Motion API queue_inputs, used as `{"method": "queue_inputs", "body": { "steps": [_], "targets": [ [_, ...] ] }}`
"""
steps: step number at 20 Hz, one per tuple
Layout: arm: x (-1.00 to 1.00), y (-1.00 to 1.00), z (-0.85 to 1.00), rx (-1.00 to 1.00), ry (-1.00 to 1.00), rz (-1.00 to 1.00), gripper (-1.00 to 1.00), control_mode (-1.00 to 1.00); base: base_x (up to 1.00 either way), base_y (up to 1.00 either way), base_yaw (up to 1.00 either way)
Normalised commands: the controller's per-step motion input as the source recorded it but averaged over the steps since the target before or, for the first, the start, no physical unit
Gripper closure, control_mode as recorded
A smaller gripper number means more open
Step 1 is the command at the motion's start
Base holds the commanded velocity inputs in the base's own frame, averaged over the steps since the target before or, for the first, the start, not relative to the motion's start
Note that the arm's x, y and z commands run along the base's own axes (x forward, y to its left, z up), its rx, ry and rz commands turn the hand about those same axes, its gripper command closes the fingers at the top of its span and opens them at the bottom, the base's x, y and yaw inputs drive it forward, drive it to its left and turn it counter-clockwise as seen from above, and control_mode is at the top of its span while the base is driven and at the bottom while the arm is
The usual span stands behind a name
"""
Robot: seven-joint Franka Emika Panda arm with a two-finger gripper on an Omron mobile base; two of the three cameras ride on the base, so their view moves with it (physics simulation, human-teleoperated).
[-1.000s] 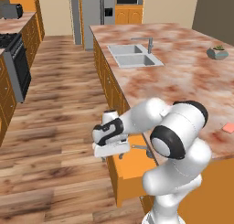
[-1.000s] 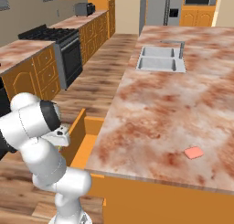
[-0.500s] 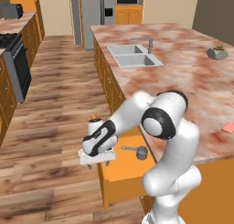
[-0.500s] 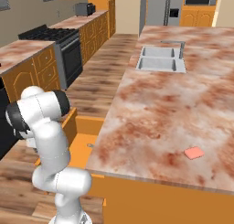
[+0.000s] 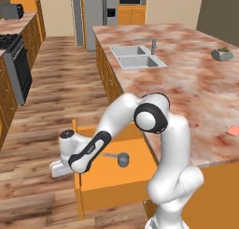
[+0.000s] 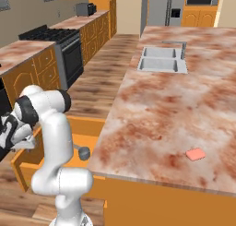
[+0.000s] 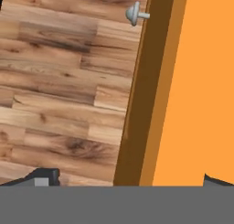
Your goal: Pick the measuring cup from the drawer and place it on the counter.
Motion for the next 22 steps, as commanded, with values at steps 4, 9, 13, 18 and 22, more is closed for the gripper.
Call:
{"method": "queue_inputs", "body": {
  "steps": [4,9,13,18,22],
  "targets": [
    [0.00,0.28,0.89,0.15,-0.32,0.27,-1.00,-1.00,0.00,0.00,0.00],
    [0.03,-0.21,1.00,0.31,-0.29,0.34,-1.00,-1.00,0.00,0.00,0.00],
    [0.10,-0.68,1.00,0.20,-0.17,0.34,-1.00,-1.00,0.00,0.00,0.00],
    [0.17,-0.92,1.00,0.05,-0.08,0.20,-1.00,-1.00,0.00,0.00,0.00],
    [0.30,-1.00,1.00,0.00,0.00,0.03,-1.00,-1.00,0.00,0.00,0.00]
  ]
}}
